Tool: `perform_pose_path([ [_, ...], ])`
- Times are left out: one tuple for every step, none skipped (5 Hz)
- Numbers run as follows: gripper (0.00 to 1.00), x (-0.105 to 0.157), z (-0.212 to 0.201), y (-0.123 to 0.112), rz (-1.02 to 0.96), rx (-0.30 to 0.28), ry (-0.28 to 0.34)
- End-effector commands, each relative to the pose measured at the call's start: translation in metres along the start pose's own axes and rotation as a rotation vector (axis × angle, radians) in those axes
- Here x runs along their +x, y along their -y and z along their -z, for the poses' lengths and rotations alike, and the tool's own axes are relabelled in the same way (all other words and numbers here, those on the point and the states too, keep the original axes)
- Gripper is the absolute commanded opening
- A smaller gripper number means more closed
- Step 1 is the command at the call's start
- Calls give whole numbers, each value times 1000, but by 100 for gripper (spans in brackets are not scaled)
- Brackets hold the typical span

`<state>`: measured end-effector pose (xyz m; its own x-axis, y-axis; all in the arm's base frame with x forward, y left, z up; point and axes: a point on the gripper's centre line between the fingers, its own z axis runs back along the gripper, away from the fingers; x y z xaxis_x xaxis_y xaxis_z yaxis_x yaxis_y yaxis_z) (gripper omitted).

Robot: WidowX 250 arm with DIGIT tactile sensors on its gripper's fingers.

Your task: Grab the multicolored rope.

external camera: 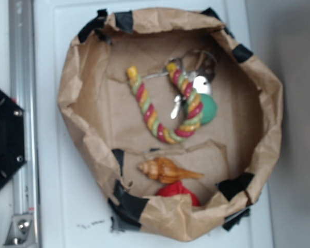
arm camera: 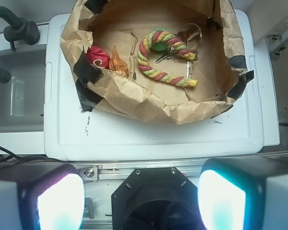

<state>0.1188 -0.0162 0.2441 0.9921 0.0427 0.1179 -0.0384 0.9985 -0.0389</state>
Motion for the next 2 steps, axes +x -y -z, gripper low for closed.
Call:
perform_pose_path([
  [100, 0, 0, 0, 0, 0, 0],
  [100, 46, 42, -9, -8, 55, 12],
])
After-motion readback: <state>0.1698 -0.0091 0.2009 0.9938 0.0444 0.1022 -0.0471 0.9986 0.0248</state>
